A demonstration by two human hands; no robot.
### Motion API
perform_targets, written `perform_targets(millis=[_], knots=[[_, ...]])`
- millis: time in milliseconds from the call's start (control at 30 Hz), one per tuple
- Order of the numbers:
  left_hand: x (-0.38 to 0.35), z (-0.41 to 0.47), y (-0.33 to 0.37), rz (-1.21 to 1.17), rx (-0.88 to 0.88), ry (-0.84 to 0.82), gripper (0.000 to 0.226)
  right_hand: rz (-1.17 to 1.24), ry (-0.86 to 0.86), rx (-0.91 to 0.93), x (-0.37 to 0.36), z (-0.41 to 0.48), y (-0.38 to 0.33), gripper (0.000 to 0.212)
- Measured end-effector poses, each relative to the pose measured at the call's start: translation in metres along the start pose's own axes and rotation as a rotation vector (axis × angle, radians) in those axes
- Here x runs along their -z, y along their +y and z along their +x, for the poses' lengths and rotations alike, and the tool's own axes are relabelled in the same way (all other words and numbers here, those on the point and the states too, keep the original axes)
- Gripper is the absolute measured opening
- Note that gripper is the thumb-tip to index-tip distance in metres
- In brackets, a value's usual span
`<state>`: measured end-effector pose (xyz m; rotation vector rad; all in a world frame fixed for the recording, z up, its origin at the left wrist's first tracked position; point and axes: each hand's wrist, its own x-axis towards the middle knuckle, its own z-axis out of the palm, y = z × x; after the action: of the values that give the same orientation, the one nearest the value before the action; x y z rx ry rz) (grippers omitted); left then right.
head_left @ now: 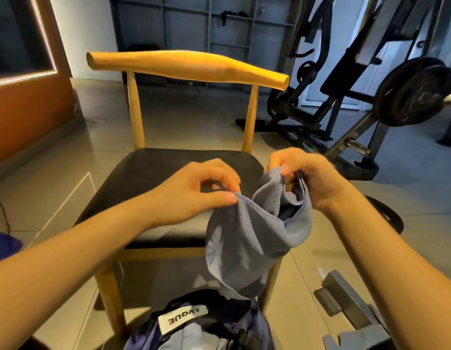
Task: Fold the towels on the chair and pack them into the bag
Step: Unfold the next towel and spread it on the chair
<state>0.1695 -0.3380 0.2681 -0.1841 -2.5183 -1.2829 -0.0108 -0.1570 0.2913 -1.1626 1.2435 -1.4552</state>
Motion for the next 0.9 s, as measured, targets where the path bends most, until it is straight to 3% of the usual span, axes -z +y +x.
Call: perform_targets(millis=[167,333,533,633,733,900], knots=[[-0.021,0.002,0.003,-0.148,0.062,-0.080,0.007,-0.037,-0.044,0.012,-0.007,0.000,-0.001,0.033],[-0.028,0.006,0.007,-0.297,0.136,-0.072,0.007,-0.165,0.015,0.004,-0.004,-0.002,-0.003,0.012],[-0.018,0.004,-0.002,-0.294,0.109,0.056,0.009,-0.294,0.162,-0.090,0.007,-0.011,-0.008,0.020],[-0.016,0.002,-0.005,-0.143,0.036,0.116,0.008,-0.477,0.263,-0.146,0.011,-0.011,-0.005,0.013],[-0.020,0.003,-0.006,0.174,-0.112,0.195,0.007,-0.532,0.334,-0.108,0.004,-0.009,-0.005,0.026],[-0.023,0.004,-0.011,0.436,-0.299,0.229,0.011,-0.708,0.246,0.010,-0.012,-0.004,-0.010,0.018]])
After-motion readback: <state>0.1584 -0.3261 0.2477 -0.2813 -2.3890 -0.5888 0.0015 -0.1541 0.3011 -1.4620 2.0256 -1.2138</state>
